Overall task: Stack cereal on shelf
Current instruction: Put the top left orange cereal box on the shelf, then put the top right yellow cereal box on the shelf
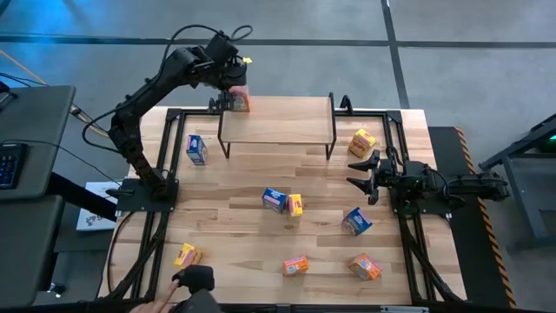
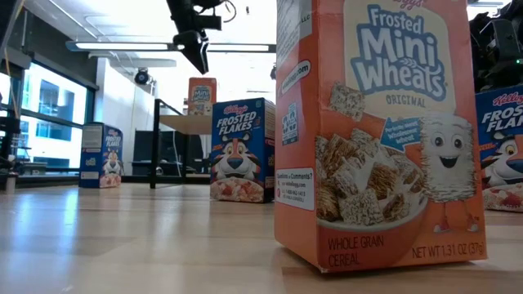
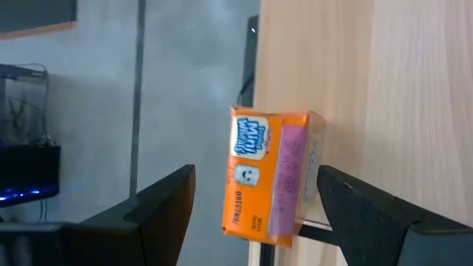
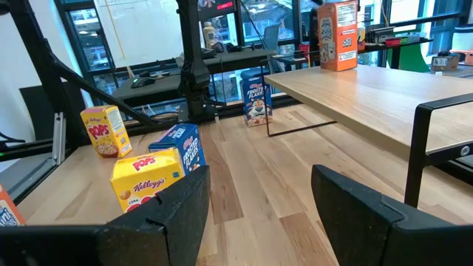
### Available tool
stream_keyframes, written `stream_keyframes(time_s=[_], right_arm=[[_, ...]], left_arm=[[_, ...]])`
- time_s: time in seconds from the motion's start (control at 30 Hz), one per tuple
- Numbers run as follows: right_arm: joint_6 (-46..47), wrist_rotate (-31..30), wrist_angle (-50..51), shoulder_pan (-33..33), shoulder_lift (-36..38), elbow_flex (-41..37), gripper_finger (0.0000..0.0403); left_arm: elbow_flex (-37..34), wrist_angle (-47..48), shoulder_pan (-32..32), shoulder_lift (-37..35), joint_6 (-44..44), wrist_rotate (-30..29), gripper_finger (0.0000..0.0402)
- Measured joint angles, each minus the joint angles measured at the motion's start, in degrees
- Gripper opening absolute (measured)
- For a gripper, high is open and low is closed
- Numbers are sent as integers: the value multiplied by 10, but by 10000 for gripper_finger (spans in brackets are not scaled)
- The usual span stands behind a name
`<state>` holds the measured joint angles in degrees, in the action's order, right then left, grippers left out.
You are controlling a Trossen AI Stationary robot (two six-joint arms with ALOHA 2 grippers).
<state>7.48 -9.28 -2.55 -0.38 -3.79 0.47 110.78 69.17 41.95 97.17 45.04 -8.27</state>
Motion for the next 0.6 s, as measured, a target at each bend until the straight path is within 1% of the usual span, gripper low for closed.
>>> stream_keyframes(time_s=[0.2, 0.37, 0.6], right_arm=[[0, 0, 0, 0, 0, 0, 229], [0, 0, 0, 0, 0, 0, 229], [0, 0, 0, 0, 0, 0, 229]], left_arm=[[26, 24, -1, 0, -42, -3, 276], [34, 56, -11, -5, -76, -3, 276], [34, 87, -50, -42, -169, 15, 276]])
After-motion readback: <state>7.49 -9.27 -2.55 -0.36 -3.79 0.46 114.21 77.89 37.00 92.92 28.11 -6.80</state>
